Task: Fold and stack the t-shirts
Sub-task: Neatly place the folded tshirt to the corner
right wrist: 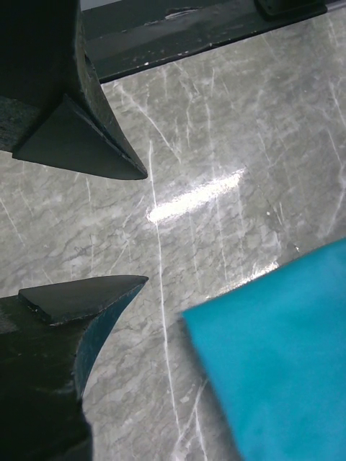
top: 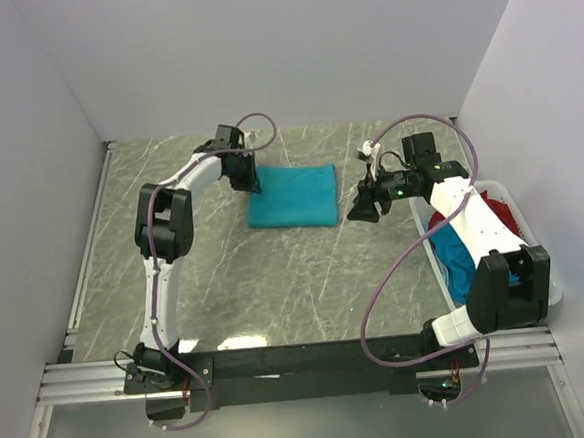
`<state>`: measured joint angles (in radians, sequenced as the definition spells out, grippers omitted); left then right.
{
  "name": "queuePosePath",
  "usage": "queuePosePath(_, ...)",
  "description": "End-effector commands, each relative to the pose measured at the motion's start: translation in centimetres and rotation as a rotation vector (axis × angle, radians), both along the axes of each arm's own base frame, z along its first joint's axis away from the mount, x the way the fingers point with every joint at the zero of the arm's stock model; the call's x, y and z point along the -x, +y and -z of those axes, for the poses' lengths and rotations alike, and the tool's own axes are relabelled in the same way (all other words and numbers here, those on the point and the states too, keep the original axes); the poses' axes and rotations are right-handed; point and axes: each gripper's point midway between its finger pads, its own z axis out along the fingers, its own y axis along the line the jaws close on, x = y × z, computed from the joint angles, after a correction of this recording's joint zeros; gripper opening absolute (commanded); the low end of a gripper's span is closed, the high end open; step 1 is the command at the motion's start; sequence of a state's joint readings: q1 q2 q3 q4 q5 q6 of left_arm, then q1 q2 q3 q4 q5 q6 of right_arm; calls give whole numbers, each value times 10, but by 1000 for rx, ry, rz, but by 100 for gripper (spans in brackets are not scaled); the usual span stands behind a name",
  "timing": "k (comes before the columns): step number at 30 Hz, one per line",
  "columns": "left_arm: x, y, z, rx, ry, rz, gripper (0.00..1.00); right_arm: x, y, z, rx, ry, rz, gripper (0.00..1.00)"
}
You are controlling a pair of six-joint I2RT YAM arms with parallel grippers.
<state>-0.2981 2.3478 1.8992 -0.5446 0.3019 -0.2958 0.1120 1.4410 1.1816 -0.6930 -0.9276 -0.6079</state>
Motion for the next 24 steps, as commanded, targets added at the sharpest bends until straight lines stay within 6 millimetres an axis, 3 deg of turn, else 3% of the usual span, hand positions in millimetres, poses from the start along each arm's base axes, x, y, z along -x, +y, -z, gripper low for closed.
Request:
queuePosePath(1,-11,88,6,-169,16,-181,0,0,-2,-28,-29,-82,-6,62)
queuePosePath(6,-23,167,-2,-276,-17,-302,0,3,-2,-31,-32,-77,-16,62)
queuePosePath(7,-23,191,0,-290,-8,-344,0,4,-2,-32,-33,-75,-20,62)
queuePosePath(9,-23,211,1,-303,-4,-378,0,4,-3,-32,-26,-81,-21,62)
queuePosePath(10,-22,243,4,-329,6,-441,0,6,-3,-33,-26,-83,-25,62)
queuePosePath(13,-24,284,5,-359,9,-523,0,8,-2,-38,-31,-97,-27,62)
queuePosePath(24,-31,390,-4,-526,-12,-753,0,17,0,-48,-49,-118,-51,62)
